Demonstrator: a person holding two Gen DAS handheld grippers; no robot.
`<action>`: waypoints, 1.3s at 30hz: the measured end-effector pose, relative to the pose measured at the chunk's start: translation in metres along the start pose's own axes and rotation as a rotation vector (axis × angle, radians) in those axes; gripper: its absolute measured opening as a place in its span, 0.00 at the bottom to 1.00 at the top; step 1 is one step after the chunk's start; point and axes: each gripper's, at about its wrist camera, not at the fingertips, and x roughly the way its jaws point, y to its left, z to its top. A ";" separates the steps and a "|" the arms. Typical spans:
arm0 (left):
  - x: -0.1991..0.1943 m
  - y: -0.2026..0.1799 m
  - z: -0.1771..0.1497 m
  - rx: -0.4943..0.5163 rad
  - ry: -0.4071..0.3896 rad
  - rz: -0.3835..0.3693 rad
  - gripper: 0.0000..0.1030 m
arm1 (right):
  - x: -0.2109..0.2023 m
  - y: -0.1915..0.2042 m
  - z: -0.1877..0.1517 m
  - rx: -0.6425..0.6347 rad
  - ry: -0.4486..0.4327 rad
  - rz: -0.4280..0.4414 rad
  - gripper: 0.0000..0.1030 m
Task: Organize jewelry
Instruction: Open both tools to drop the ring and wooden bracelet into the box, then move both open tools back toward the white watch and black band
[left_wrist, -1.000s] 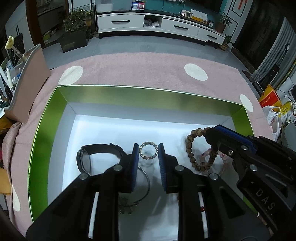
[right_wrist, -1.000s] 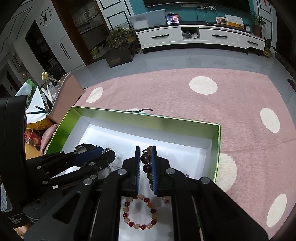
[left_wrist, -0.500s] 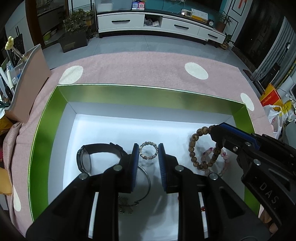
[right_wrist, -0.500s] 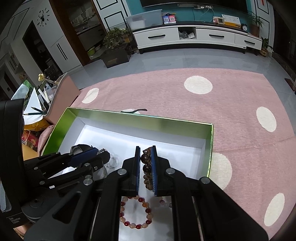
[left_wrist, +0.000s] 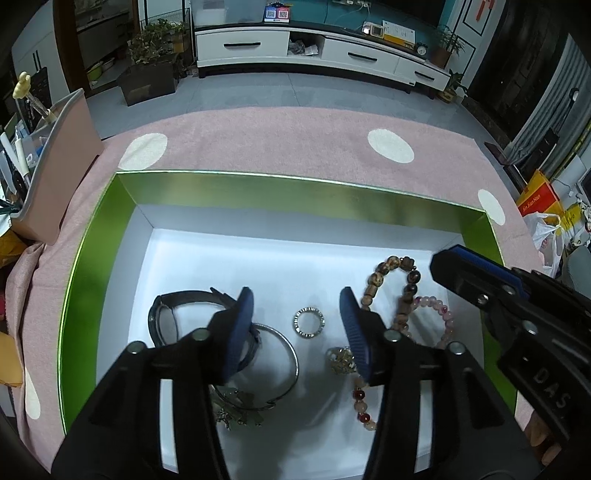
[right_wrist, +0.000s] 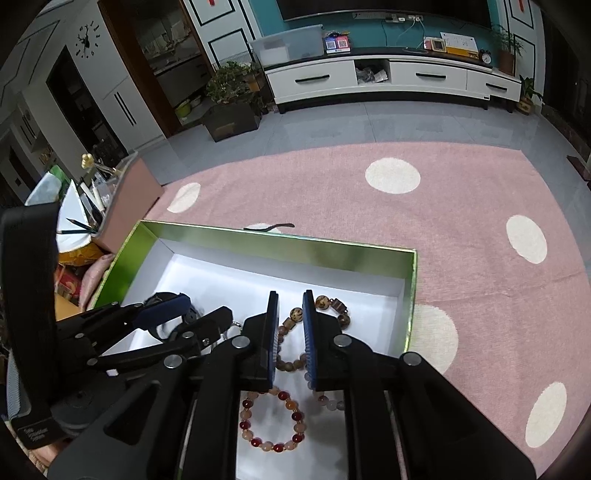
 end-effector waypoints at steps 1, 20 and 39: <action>-0.001 -0.001 -0.001 0.000 -0.002 0.000 0.53 | -0.004 -0.002 -0.001 0.002 -0.010 -0.005 0.26; -0.074 -0.025 -0.044 0.046 -0.063 0.016 0.92 | -0.121 -0.014 -0.072 0.013 -0.190 -0.046 0.74; -0.186 0.027 -0.182 -0.049 -0.206 0.068 0.98 | -0.177 0.021 -0.186 -0.028 -0.217 -0.078 0.82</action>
